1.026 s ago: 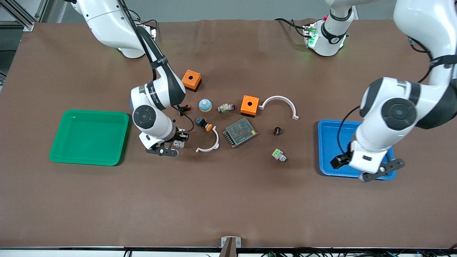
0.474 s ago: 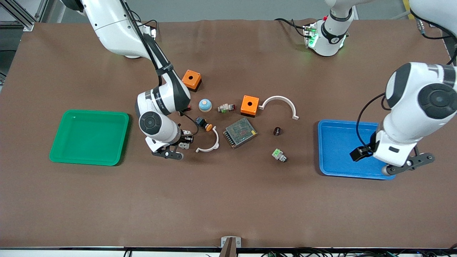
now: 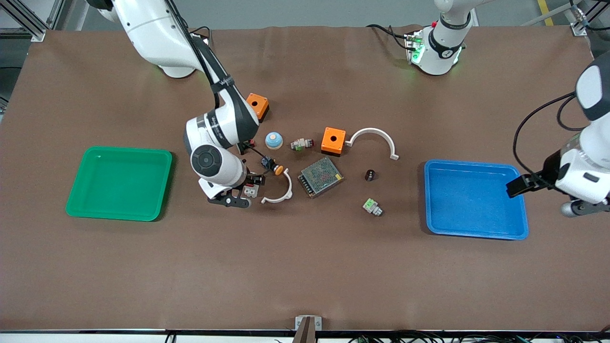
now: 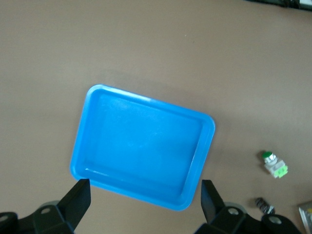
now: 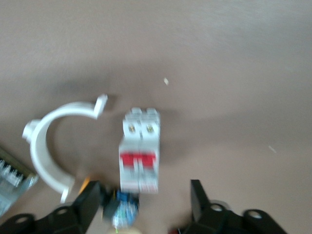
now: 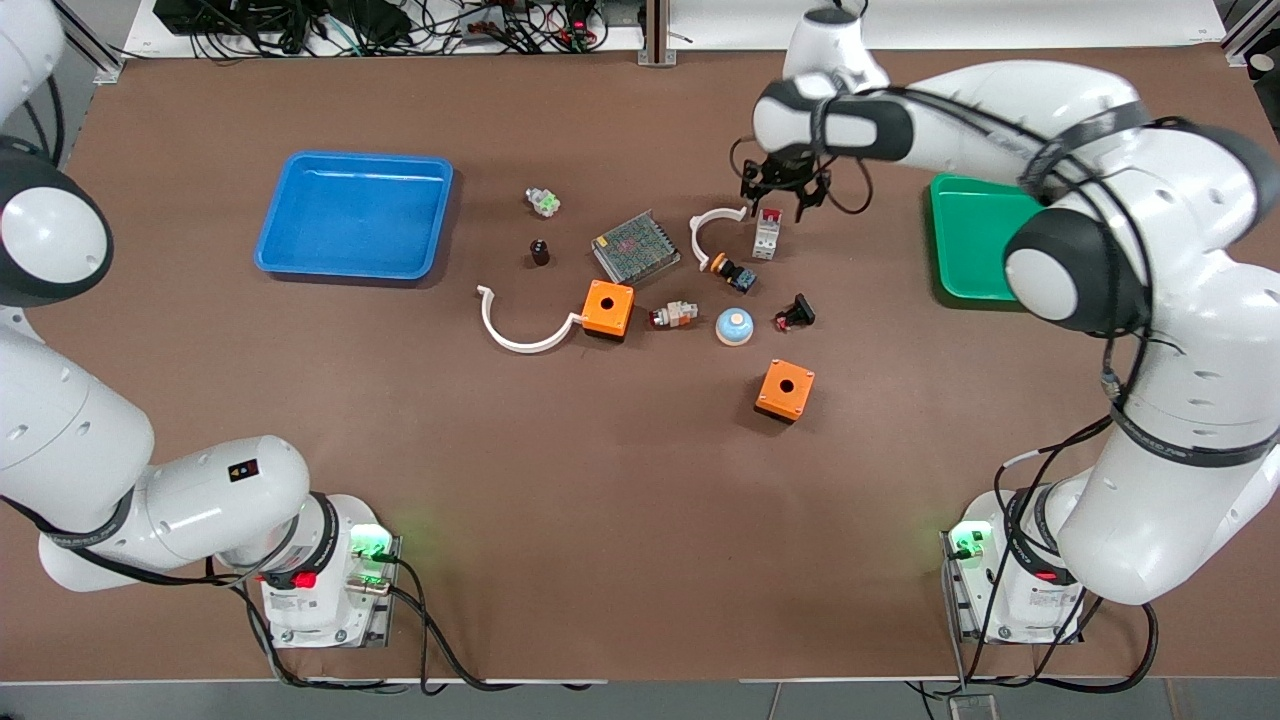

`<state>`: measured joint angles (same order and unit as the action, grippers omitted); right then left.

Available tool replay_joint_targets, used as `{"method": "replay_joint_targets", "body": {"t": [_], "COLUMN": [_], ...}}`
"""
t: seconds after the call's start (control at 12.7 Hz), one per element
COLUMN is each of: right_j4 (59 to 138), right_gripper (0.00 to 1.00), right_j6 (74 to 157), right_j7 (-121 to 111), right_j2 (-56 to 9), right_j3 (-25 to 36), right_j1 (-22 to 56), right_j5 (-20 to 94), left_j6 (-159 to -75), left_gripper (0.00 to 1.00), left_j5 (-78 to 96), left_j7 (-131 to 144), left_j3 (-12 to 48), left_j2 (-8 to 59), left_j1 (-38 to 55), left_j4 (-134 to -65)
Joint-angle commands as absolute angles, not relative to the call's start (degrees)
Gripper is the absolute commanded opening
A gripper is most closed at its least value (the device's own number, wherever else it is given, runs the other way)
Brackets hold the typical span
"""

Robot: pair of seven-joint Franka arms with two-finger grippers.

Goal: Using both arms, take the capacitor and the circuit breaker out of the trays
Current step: 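Lower the breaker onto the table with the right gripper while the left gripper withdraws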

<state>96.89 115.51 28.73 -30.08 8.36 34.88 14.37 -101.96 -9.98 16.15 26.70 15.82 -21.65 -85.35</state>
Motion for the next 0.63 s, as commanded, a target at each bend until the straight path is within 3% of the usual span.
{"method": "replay_joint_targets", "body": {"t": [0.0, 0.32, 0.55], "right_j4": [100.6, 110.9, 112.7], "right_gripper": [1.00, 1.00, 1.00], "right_j6": [102.7, 94.1, 91.1], "right_j7": [29.3, 20.9, 10.3], "right_j2": [-16.0, 4.8, 10.1], "right_j3": [10.6, 11.1, 11.1], "right_j1": [33.7, 25.5, 15.8], "right_j5": [12.6, 9.8, 6.2], "left_j6": [-100.1, -94.2, -92.4], "left_gripper": [1.00, 1.00, 1.00], "left_j5": [-9.0, -9.5, -9.5], "left_j7": [12.7, 10.1, 10.0], "left_j3": [27.2, 27.2, 27.3], "left_j2": [13.1, 13.0, 12.0], "left_j1": [-22.4, -22.2, -22.1], "left_j4": [-85.8, -81.1, -80.4]}}
